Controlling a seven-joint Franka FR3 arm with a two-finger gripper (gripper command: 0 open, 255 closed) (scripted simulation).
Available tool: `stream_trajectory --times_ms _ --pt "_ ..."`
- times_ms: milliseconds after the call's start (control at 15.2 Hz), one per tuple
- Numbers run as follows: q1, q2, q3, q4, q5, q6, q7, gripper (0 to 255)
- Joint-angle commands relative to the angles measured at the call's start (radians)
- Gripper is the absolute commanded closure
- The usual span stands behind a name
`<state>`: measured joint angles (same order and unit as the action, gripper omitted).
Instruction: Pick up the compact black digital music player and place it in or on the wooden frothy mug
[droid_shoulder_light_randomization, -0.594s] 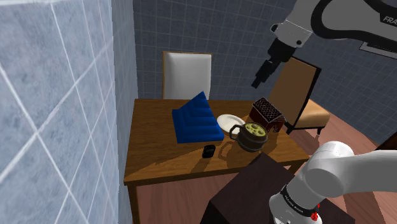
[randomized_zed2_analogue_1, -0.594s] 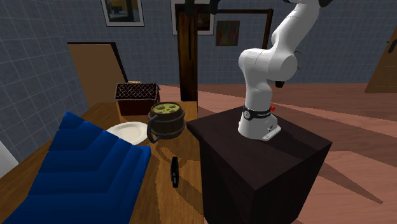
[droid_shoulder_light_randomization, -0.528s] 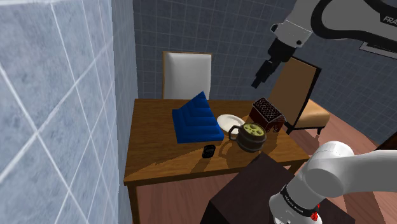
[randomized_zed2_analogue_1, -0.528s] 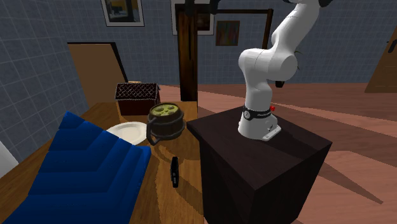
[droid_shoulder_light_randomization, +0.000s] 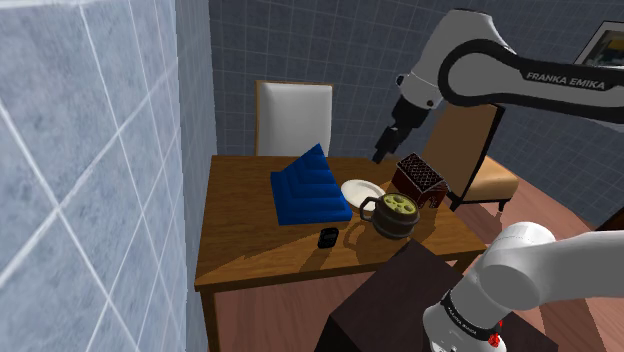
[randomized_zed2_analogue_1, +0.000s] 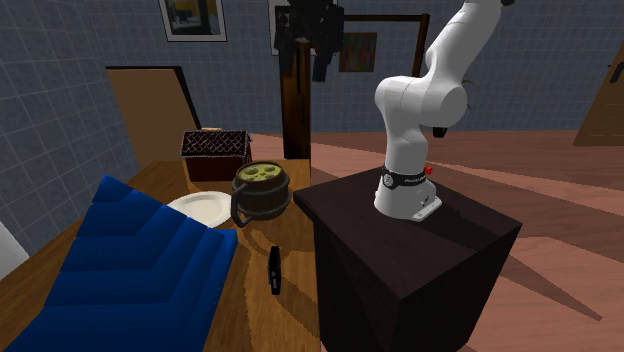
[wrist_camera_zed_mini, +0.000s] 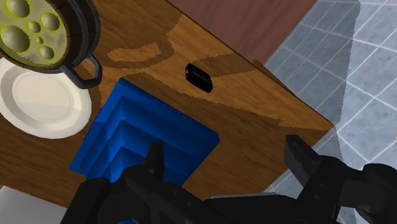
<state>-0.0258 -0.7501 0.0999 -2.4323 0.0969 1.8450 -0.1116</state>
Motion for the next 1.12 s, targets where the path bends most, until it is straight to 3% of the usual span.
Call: stream_trajectory --times_ms 0,528,1056 --pt "-0.001 0.031 0.013 -0.048 0.003 0.070 0.009 0" --pt "-0.012 0.216 0.059 -0.164 0.004 0.327 0.046 0" --pt "-0.038 0.492 0.106 -0.201 -0.030 0.593 0.106 0"
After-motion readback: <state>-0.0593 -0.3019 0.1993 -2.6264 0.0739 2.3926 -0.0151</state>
